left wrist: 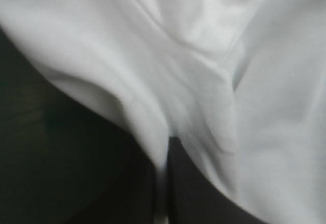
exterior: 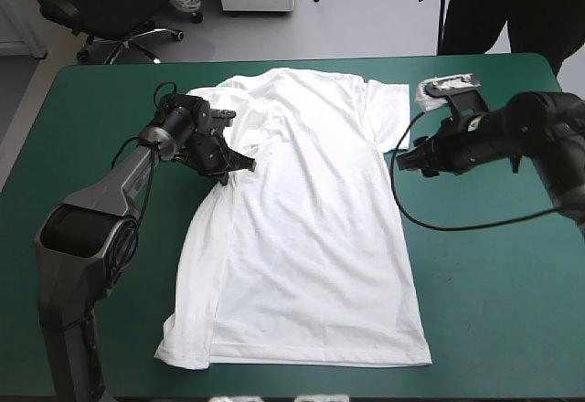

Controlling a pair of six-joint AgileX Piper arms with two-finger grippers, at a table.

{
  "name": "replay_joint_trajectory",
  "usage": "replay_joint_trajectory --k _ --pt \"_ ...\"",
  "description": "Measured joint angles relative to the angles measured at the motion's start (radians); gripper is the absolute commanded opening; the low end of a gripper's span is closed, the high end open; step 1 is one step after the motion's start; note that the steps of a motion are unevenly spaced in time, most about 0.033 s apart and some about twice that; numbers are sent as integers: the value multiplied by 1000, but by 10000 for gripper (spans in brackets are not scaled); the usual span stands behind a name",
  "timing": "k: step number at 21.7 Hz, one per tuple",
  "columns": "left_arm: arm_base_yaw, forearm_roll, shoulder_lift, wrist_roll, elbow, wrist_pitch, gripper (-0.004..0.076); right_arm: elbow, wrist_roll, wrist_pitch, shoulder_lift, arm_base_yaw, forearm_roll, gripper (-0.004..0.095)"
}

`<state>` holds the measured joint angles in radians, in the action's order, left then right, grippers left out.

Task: Fold the cloth

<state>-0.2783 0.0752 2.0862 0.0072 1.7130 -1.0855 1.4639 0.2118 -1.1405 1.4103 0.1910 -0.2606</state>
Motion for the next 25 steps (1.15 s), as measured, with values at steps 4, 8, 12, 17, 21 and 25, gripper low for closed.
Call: replay_joint_trajectory --k 4,8,12,17,21,25 --pt "0 0 1 0 3 -4 -17 129 -46 48 208 150 163 493" --pt "0 0 1 0 3 -5 -17 174 -96 67 315 162 192 492" --pt "0 0 1 0 3 -6 -17 198 -151 76 440 162 241 492" --pt "0 0 1 0 3 -7 -17 200 -187 87 541 150 235 492" --pt "0 0 1 0 4 -8 -17 217 -189 112 601 105 193 492" --pt "0 0 1 0 4 -5 -17 260 -166 117 670 101 153 447"
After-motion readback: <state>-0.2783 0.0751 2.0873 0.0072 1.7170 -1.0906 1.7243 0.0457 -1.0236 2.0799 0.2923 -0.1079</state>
